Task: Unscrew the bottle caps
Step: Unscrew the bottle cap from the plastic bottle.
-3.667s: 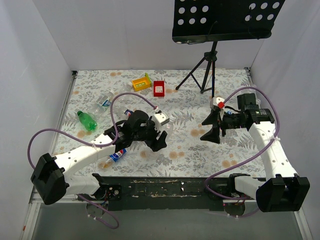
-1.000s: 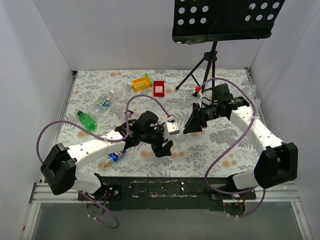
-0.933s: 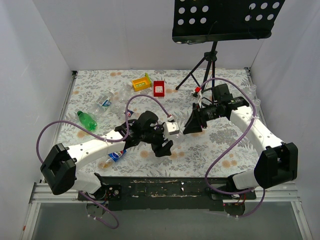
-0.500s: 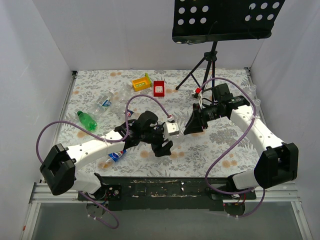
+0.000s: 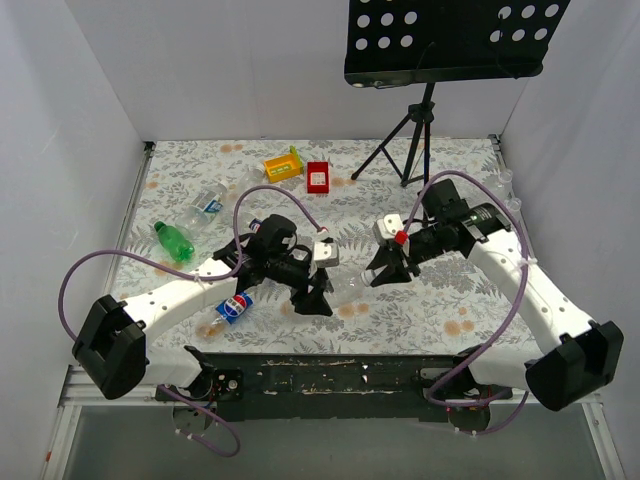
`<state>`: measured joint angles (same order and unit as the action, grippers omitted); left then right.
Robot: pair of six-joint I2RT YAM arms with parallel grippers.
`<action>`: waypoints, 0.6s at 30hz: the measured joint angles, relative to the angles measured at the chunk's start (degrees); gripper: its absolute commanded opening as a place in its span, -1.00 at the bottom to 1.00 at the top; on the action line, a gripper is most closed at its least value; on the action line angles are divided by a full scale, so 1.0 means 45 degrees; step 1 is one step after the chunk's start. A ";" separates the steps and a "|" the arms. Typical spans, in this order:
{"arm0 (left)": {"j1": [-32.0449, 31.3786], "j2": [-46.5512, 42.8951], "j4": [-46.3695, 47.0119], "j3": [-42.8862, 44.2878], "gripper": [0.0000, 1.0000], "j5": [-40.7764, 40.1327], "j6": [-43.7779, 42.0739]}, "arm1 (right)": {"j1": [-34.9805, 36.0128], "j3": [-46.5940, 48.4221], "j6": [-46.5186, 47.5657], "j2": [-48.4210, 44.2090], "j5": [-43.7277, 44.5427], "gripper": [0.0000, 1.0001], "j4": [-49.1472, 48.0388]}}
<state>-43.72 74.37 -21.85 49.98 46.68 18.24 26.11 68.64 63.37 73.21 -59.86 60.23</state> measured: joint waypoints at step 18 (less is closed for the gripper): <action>0.0238 0.0005 -0.0291 0.0073 -0.76 0.0102 0.0039 | 0.0306 -0.1462 0.0491 -0.1545 0.0850 -0.78 -0.1812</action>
<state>-42.65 74.39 -23.16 50.30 47.13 18.41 27.49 62.06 65.58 66.26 -56.03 52.07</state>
